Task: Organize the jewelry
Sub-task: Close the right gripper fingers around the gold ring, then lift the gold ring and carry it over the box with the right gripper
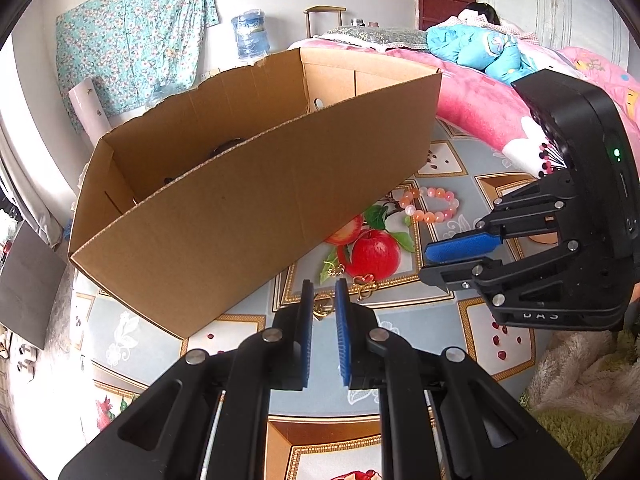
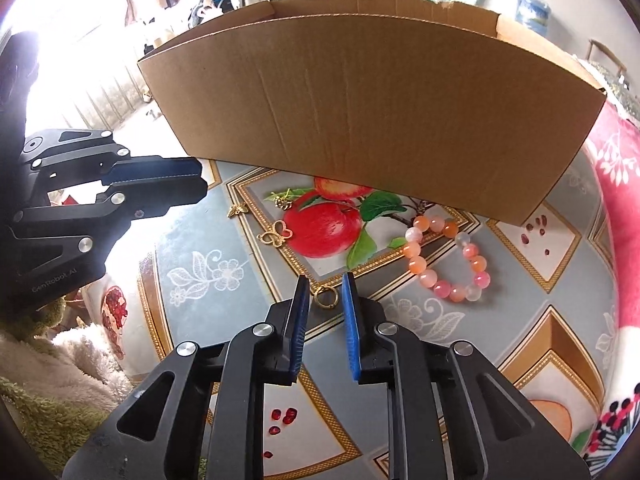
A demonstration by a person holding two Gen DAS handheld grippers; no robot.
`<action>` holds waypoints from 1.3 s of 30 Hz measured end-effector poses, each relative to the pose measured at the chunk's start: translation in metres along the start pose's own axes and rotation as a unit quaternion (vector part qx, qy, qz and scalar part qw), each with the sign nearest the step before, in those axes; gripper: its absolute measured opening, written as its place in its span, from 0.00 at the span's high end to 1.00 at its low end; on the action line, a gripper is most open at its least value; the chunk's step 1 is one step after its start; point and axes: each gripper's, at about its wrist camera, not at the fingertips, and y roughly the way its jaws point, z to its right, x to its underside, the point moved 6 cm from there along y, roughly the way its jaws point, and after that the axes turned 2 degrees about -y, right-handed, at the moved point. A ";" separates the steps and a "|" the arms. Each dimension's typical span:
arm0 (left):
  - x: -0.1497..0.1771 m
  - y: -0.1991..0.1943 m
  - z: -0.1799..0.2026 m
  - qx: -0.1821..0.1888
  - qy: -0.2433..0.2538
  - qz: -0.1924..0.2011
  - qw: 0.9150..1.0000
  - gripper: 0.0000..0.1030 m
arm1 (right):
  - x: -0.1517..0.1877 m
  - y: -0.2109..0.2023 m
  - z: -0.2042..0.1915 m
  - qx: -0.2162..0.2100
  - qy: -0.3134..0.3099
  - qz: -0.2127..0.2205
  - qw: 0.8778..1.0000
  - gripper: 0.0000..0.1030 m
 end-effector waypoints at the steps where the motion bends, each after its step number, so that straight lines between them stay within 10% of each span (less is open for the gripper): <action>1: 0.000 0.001 0.000 0.000 -0.001 -0.001 1.000 0.90 | 0.001 0.001 -0.001 0.001 -0.003 -0.003 1.000 0.84; 25: -0.001 -0.001 -0.002 -0.001 0.000 0.007 1.000 0.90 | -0.002 -0.016 -0.013 0.031 -0.025 0.010 0.999 0.92; 39: -0.076 -0.074 -0.024 0.010 -0.008 0.140 0.990 0.90 | -0.084 -0.115 -0.009 -0.010 -0.007 0.181 0.983 0.92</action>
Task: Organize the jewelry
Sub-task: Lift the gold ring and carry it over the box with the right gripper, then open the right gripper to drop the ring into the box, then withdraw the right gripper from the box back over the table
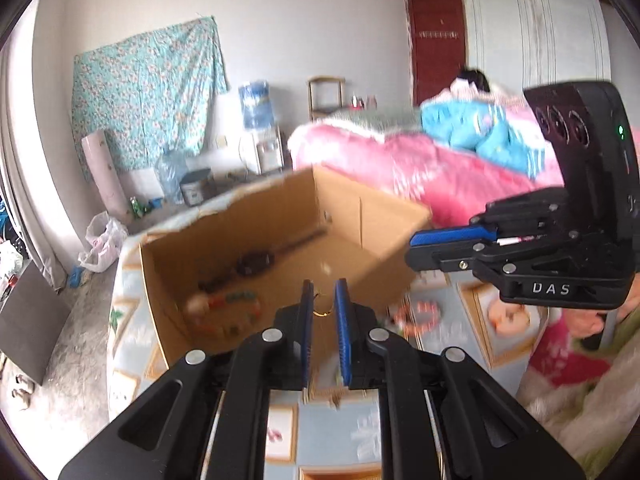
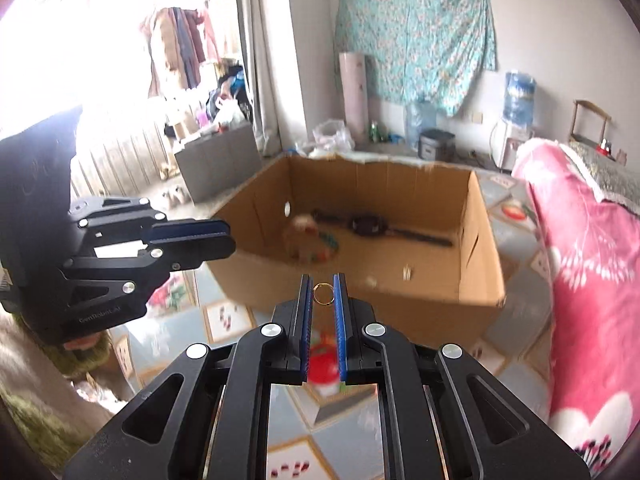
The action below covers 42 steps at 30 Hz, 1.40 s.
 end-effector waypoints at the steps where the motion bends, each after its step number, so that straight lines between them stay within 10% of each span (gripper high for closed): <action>1: -0.004 0.005 -0.003 0.000 -0.004 0.002 1.000 0.90 | -0.005 0.005 0.005 0.001 0.003 0.003 1.000 0.92; 16: -0.045 0.139 -0.067 0.028 -0.145 -0.122 0.982 0.89 | -0.052 0.097 0.075 -0.012 0.082 -0.055 0.995 0.83; 32: -0.032 0.060 -0.096 0.001 -0.201 -0.061 0.978 0.80 | -0.031 0.014 0.109 0.037 0.157 0.020 0.987 0.70; 42: 0.007 -0.012 -0.063 -0.008 -0.145 -0.052 0.988 0.39 | -0.012 -0.037 0.062 0.016 0.091 0.045 0.995 0.45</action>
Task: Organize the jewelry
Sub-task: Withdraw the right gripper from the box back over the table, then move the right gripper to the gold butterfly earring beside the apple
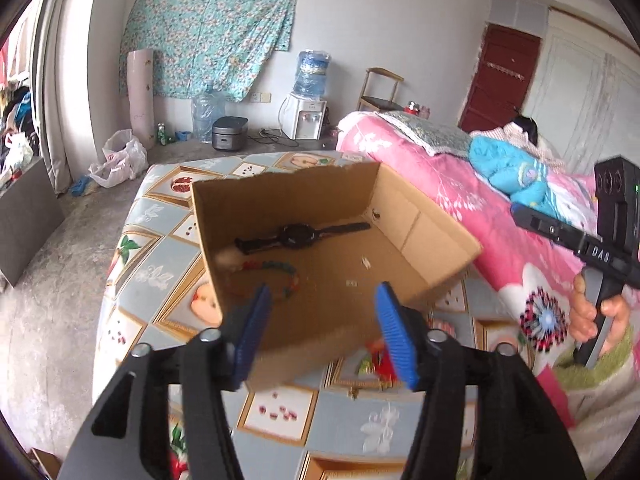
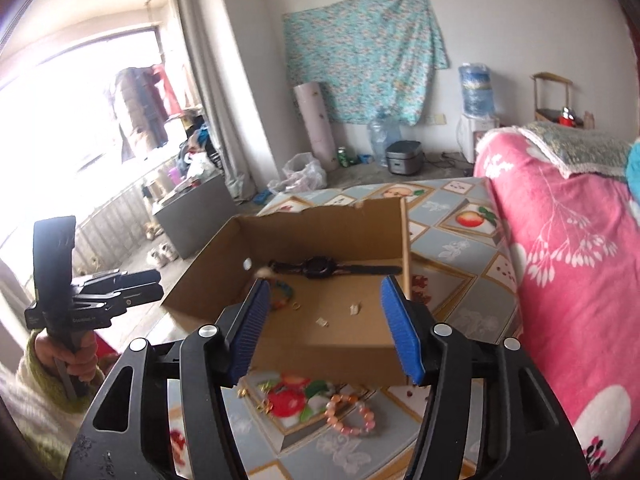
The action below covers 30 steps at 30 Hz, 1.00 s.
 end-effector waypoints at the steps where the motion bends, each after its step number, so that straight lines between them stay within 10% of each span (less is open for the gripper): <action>1: 0.010 -0.005 0.004 -0.003 0.013 -0.007 1.000 0.34 | 0.006 -0.002 -0.006 -0.006 -0.009 -0.007 1.000 0.44; 15: 0.109 0.065 0.010 -0.074 0.058 -0.134 0.986 0.17 | 0.112 0.090 -0.060 -0.069 -0.012 -0.184 0.981 0.55; 30: 0.127 0.093 -0.010 -0.094 0.022 -0.151 0.984 0.09 | 0.134 0.138 -0.079 0.001 -0.076 -0.219 0.973 0.72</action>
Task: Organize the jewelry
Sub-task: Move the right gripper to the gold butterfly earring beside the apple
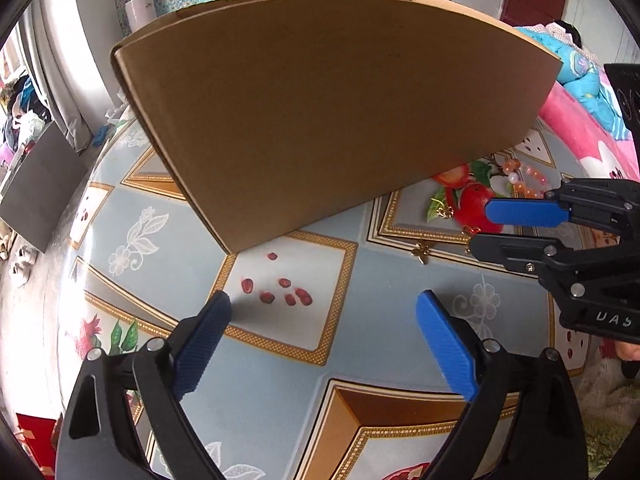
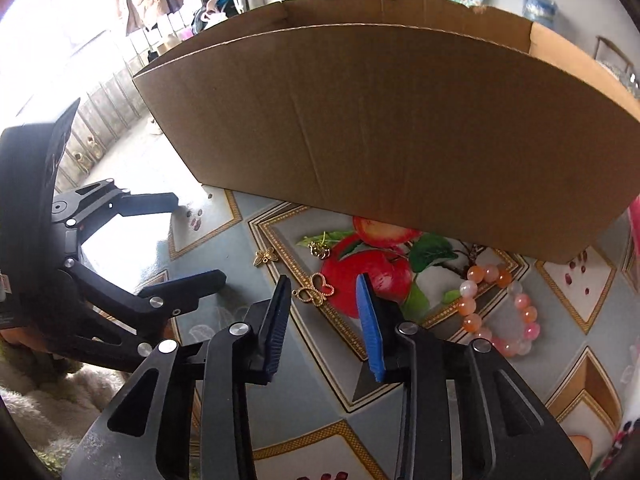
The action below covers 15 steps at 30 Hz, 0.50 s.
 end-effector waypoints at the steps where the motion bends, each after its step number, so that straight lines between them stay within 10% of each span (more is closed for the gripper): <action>1: 0.000 -0.001 0.000 -0.001 0.000 0.000 1.000 0.08 | -0.001 0.001 -0.002 0.003 -0.005 0.000 1.000 0.72; 15: 0.003 -0.001 -0.002 -0.003 -0.003 0.008 1.000 0.06 | 0.001 0.005 -0.031 0.028 -0.072 0.004 0.997 0.83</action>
